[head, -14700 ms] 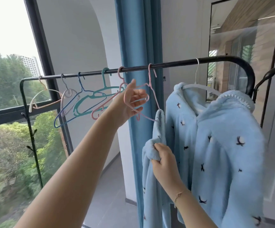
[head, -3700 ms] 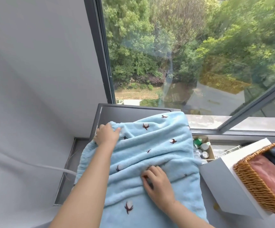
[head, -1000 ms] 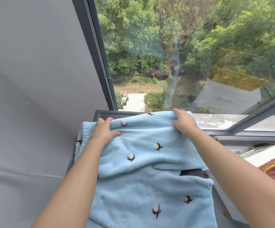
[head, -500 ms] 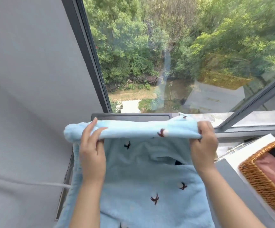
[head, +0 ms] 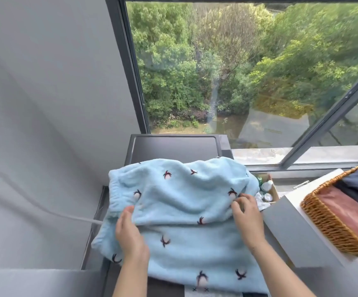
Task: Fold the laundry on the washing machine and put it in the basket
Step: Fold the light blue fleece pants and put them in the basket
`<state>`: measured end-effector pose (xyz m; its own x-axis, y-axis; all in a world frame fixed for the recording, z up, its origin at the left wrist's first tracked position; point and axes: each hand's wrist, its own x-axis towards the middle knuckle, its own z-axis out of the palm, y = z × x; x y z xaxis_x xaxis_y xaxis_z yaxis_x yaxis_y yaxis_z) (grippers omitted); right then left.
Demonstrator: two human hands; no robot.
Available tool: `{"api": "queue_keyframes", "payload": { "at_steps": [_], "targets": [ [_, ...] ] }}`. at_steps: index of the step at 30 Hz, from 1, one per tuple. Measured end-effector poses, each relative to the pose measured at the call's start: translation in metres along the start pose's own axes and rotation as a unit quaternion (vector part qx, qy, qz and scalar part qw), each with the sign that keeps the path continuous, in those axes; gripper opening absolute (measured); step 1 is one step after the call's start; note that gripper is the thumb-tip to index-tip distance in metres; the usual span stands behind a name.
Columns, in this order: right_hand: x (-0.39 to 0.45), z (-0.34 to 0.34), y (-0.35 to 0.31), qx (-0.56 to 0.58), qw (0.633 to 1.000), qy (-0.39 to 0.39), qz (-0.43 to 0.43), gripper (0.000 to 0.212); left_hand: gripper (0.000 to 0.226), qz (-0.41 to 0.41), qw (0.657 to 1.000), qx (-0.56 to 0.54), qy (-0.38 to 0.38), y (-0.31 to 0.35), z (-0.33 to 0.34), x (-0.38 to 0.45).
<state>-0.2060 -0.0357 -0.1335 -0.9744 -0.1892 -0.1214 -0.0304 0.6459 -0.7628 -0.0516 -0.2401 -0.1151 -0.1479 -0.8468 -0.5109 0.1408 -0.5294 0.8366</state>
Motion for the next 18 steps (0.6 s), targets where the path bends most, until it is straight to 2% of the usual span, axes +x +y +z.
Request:
{"api": "queue_keyframes", "payload": {
  "at_steps": [2, 4, 5, 6, 7, 8, 9, 11, 12, 13, 15, 17, 18],
  "targets": [
    [0.009, -0.008, -0.005, 0.036, 0.998, 0.048, 0.036, 0.015, 0.014, -0.018, 0.997, -0.051, 0.056, 0.007, 0.005, -0.002],
    [0.016, -0.008, -0.007, 0.064, 0.988, 0.103, 0.097, 0.026, 0.043, -0.040, 0.989, -0.097, 0.101, 0.010, 0.011, -0.003],
    [0.018, -0.008, -0.010, 0.087, 0.980, 0.131, 0.121, 0.037, 0.053, -0.047, 0.986, -0.119, 0.109, 0.013, 0.015, -0.009],
    [0.019, -0.004, -0.012, 0.132, 0.968, 0.161, 0.142, 0.047, 0.053, -0.054, 0.985, -0.131, 0.101, 0.013, 0.015, -0.010],
    [0.019, -0.004, -0.017, 0.204, 0.945, 0.192, 0.167, 0.055, 0.047, -0.084, 0.980, -0.156, 0.086, 0.014, 0.017, -0.015],
    [0.018, -0.002, -0.022, 0.290, 0.910, 0.218, 0.199, 0.057, 0.036, -0.147, 0.967, -0.198, 0.065, 0.025, 0.024, -0.026],
    [0.017, -0.001, -0.025, 0.388, 0.857, 0.235, 0.244, 0.050, 0.028, -0.180, 0.963, -0.197, 0.024, 0.029, 0.027, -0.030],
    [0.023, 0.001, -0.026, 0.533, 0.757, 0.183, 0.331, 0.018, 0.018, -0.208, 0.961, -0.166, -0.079, 0.034, 0.033, -0.032],
    [0.023, -0.003, -0.030, 0.557, 0.741, 0.128, 0.352, 0.013, 0.012, -0.184, 0.969, -0.123, -0.109, 0.037, 0.032, -0.032],
    [0.028, -0.007, -0.029, 0.568, 0.739, 0.072, 0.355, 0.016, 0.019, -0.133, 0.976, -0.106, -0.140, 0.042, 0.030, -0.030],
    [0.036, -0.028, -0.038, 0.584, 0.732, -0.008, 0.349, 0.021, 0.032, -0.114, 0.967, -0.144, -0.179, 0.050, 0.031, -0.027],
    [0.041, -0.050, -0.047, 0.622, 0.704, -0.027, 0.342, 0.023, 0.034, -0.111, 0.961, -0.160, -0.197, 0.054, 0.025, -0.022],
    [0.040, -0.061, -0.050, 0.631, 0.701, -0.020, 0.332, 0.020, 0.033, -0.114, 0.958, -0.173, -0.198, 0.055, 0.020, -0.023]
  ]
}}
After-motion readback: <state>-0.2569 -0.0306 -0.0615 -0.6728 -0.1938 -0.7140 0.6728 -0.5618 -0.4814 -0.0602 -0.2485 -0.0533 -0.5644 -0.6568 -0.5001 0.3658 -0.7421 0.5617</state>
